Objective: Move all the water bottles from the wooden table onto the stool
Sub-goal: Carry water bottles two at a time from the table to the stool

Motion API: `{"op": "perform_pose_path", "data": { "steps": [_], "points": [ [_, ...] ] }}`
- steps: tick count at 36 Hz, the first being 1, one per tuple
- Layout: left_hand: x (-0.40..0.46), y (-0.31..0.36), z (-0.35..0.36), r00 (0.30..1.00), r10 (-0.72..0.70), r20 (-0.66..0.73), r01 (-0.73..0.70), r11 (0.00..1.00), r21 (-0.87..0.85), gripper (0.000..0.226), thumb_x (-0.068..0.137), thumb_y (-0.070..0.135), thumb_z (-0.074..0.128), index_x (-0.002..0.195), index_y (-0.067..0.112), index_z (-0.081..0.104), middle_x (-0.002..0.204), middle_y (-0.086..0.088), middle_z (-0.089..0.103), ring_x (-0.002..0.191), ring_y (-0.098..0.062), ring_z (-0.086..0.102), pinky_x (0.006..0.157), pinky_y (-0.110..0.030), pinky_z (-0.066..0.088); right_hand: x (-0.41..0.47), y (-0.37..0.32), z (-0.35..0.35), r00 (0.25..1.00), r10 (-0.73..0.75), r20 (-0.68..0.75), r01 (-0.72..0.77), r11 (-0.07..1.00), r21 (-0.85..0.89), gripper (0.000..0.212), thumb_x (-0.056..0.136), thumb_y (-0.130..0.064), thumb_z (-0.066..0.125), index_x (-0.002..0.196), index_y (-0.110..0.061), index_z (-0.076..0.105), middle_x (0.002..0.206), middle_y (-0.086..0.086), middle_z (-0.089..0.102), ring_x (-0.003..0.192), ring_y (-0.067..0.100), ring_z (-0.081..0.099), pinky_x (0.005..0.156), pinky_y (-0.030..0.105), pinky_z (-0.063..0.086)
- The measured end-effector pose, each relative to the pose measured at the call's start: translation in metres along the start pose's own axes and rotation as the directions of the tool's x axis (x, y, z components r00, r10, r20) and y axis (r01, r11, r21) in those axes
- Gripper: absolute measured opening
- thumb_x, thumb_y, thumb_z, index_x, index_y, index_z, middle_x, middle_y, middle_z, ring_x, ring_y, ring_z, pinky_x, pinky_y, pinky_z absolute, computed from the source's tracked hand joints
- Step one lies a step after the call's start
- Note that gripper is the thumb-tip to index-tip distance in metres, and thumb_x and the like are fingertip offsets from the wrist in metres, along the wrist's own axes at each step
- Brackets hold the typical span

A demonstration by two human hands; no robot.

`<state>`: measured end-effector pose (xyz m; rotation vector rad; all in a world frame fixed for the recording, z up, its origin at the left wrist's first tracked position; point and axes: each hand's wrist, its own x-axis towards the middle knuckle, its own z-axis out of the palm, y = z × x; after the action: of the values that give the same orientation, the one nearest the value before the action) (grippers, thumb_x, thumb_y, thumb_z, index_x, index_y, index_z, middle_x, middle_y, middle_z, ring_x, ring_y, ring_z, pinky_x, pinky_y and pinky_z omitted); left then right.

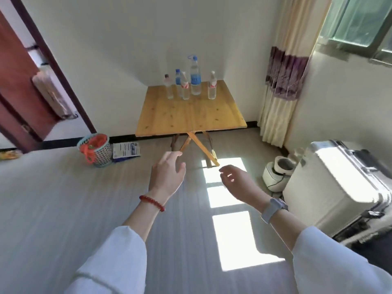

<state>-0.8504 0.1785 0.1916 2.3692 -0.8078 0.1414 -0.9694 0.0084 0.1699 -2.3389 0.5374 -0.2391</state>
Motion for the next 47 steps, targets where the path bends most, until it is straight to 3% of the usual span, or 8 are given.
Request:
{"op": "perform_pose_path", "data": {
  "steps": [9, 18, 24, 26, 33, 38, 43, 47],
  "points": [
    [0.219, -0.022, 0.061, 0.999, 0.041, 0.006, -0.041, 0.999, -0.008, 0.032, 0.09, 0.023, 0.051, 0.121, 0.013, 0.054, 0.121, -0.006, 0.056, 0.11, -0.026, 0.052, 0.091, -0.037, 0.043, 0.219, 0.017, -0.021, 0.998, -0.013, -0.068, 0.014, 1.0, 0.019, 0.029, 0.092, -0.02, 0.046, 0.116, -0.008, 0.056, 0.111, 0.012, 0.064, 0.096, 0.025, 0.062, 0.083, 0.033, 0.048],
    [0.443, -0.051, 0.136, 0.999, -0.012, 0.034, 0.011, 1.0, 0.025, 0.038, 0.093, 0.029, 0.047, 0.127, 0.014, 0.047, 0.128, -0.006, 0.051, 0.116, -0.024, 0.048, 0.095, -0.041, 0.044, 0.466, 0.057, -0.037, 0.997, -0.005, -0.083, 0.009, 0.999, 0.044, 0.03, 0.092, -0.022, 0.046, 0.119, -0.01, 0.054, 0.114, 0.012, 0.062, 0.098, 0.025, 0.061, 0.079, 0.027, 0.045],
    [0.553, -0.092, 0.162, 0.999, -0.048, -0.019, 0.049, 0.999, 0.02, 0.046, 0.092, 0.03, 0.049, 0.133, 0.012, 0.04, 0.134, -0.008, 0.047, 0.121, -0.021, 0.046, 0.09, -0.024, 0.039, 0.602, 0.064, -0.034, 0.993, -0.038, -0.108, 0.044, 0.998, 0.053, 0.032, 0.093, -0.021, 0.046, 0.122, -0.009, 0.05, 0.114, 0.012, 0.061, 0.086, 0.019, 0.059, 0.075, 0.024, 0.041],
    [0.587, -0.113, 0.172, 0.995, -0.097, -0.023, 0.097, 0.995, 0.007, 0.051, 0.092, 0.03, 0.05, 0.136, 0.011, 0.035, 0.137, -0.01, 0.044, 0.124, -0.022, 0.044, 0.089, -0.022, 0.036, 0.642, 0.073, -0.027, 0.993, -0.025, -0.112, 0.031, 0.998, 0.057, 0.035, 0.093, -0.022, 0.046, 0.125, -0.009, 0.046, 0.114, 0.012, 0.061, 0.091, 0.021, 0.059, 0.076, 0.025, 0.042],
    [0.709, -0.179, 0.234, 0.979, -0.2, 0.027, 0.201, 0.98, -0.006, 0.067, 0.089, 0.033, 0.054, 0.142, 0.01, 0.019, 0.143, -0.014, 0.034, 0.122, -0.026, 0.044, 0.088, -0.033, 0.047, 0.776, 0.113, 0.009, 0.969, 0.18, -0.168, -0.162, 0.98, 0.112, 0.052, 0.091, -0.031, 0.05, 0.135, -0.01, 0.033, 0.128, 0.012, 0.051, 0.112, 0.024, 0.054, 0.087, 0.033, 0.045],
    [0.806, -0.216, 0.293, 0.953, -0.296, 0.065, 0.299, 0.954, -0.036, 0.076, 0.087, 0.033, 0.056, 0.144, 0.008, 0.012, 0.145, -0.017, 0.028, 0.129, -0.032, 0.036, 0.096, -0.043, 0.043, 0.872, 0.146, 0.031, 0.912, 0.342, -0.227, -0.305, 0.934, 0.183, 0.063, 0.088, -0.03, 0.056, 0.139, -0.006, 0.026, 0.135, 0.016, 0.042, 0.12, 0.027, 0.047, 0.093, 0.037, 0.044],
    [0.876, -0.243, 0.34, 0.932, -0.361, -0.02, 0.36, 0.932, -0.048, 0.081, 0.082, 0.033, 0.064, 0.142, 0.006, 0.017, 0.144, -0.019, 0.032, 0.127, -0.036, 0.037, 0.091, -0.047, 0.044, 0.947, 0.179, 0.039, 0.846, 0.464, -0.263, -0.415, 0.882, 0.223, 0.08, 0.084, -0.03, 0.062, 0.142, -0.002, 0.015, 0.142, 0.021, 0.032, 0.13, 0.032, 0.036, 0.105, 0.043, 0.037],
    [0.914, -0.258, 0.372, 0.946, -0.314, -0.08, 0.302, 0.944, -0.134, 0.085, 0.077, 0.029, 0.071, 0.141, 0.006, 0.021, 0.141, -0.019, 0.035, 0.125, -0.037, 0.038, 0.095, -0.045, 0.041, 0.987, 0.201, 0.044, 0.825, 0.488, -0.286, -0.425, 0.868, 0.257, 0.089, 0.081, -0.03, 0.066, 0.143, -0.002, 0.009, 0.148, 0.02, 0.022, 0.136, 0.033, 0.027, 0.111, 0.045, 0.029]
  ]
}}
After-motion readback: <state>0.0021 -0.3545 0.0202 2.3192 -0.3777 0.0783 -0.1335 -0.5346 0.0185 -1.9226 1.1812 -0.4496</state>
